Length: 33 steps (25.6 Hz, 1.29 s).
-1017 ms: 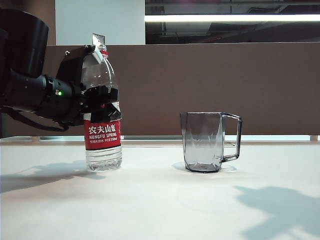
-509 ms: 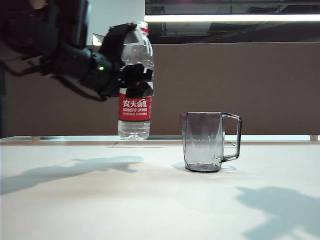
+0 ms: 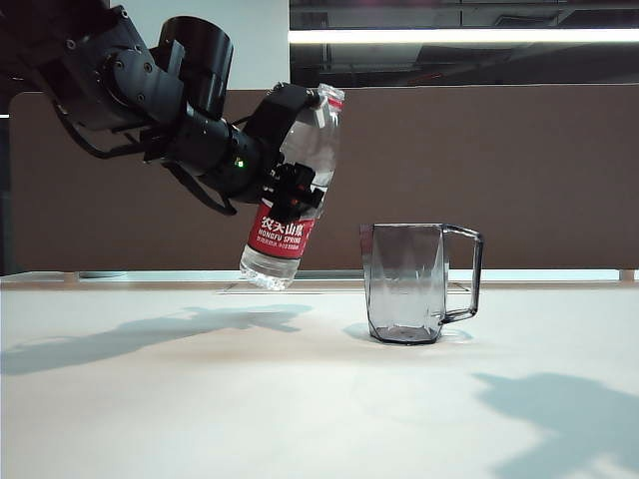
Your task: Pick up the mineral water bottle with the left hand on the table and pour water into the mug until it's half full.
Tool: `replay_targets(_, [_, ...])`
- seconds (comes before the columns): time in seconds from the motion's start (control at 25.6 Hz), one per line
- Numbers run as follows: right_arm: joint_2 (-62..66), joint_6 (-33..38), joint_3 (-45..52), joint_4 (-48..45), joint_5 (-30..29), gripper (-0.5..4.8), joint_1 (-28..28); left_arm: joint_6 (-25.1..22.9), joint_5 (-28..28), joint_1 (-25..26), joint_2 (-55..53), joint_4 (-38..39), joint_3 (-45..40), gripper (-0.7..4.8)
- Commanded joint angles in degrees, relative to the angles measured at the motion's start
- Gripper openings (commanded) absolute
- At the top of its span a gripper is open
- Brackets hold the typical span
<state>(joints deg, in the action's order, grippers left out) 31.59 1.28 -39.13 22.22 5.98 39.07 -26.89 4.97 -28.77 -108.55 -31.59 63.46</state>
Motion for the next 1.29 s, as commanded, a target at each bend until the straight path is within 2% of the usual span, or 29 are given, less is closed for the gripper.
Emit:
replay_targets(0.04, [-0.1,0.2,-0.6,-0.9,-0.1,-0.02,0.0,-6.6,0.4,-0.8,0.5,-1.8,0.8,1.74])
replay_targets(0.27, [-0.1,0.2,-0.6,-0.9,-0.1,-0.01,0.0,-12.4,0.4,-3.5,-0.4,-1.7,0.8,1.74])
replay_targets(0.47, [-0.2,0.2,-0.6,-0.9,-0.1,-0.02,0.0,-20.3,0.4,-3.7,-1.6,-1.1,0.7,1.74])
replay_targets(0.74, [-0.2,0.2,-0.6,-1.0,-0.1,-0.02,0.0,-26.9,0.4,-3.7,-1.9,-1.9,0.7,1.74])
replay_targets(1.06, [-0.2,0.2,-0.6,-1.0,-0.1,-0.02,0.0,-30.2,0.4,-3.3,-2.5,-2.4,0.7,1.74])
replay_targets(1.29, [-0.3,0.2,-0.6,-1.0,-0.8,-0.01,0.0,-30.3,0.4,-2.5,-3.4,-4.3,0.8,1.74])
